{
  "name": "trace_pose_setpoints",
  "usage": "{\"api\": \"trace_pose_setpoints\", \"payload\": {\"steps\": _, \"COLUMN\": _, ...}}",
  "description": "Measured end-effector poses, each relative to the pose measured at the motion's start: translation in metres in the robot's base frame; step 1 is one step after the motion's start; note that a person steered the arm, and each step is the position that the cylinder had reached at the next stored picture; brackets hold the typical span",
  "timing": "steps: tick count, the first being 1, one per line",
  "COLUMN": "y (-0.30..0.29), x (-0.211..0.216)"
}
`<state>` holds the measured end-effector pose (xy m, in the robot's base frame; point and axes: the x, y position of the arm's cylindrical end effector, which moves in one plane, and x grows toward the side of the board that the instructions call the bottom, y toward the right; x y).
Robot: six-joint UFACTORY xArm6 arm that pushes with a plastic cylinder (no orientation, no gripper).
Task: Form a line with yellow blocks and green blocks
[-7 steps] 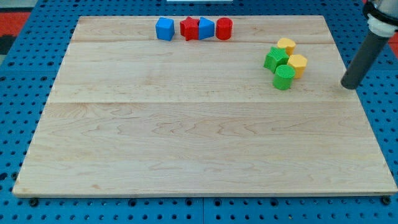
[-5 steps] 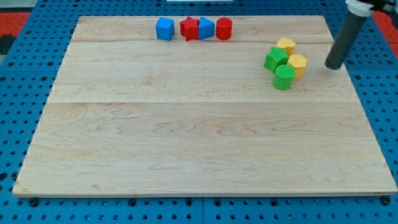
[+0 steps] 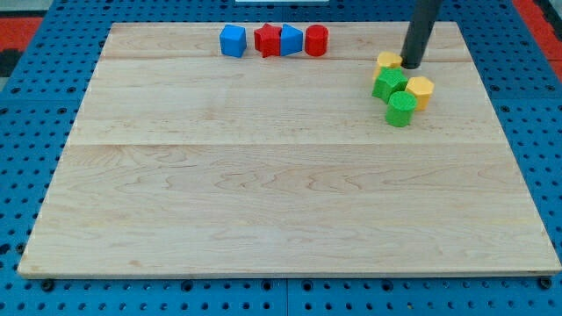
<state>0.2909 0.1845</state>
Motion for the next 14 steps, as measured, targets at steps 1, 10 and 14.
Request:
{"api": "trace_pose_setpoints", "payload": {"steps": 1, "y": 0.009, "x": 0.0}}
{"api": "trace_pose_setpoints", "payload": {"steps": 10, "y": 0.004, "x": 0.067}}
{"api": "trace_pose_setpoints", "payload": {"steps": 14, "y": -0.003, "x": 0.104}}
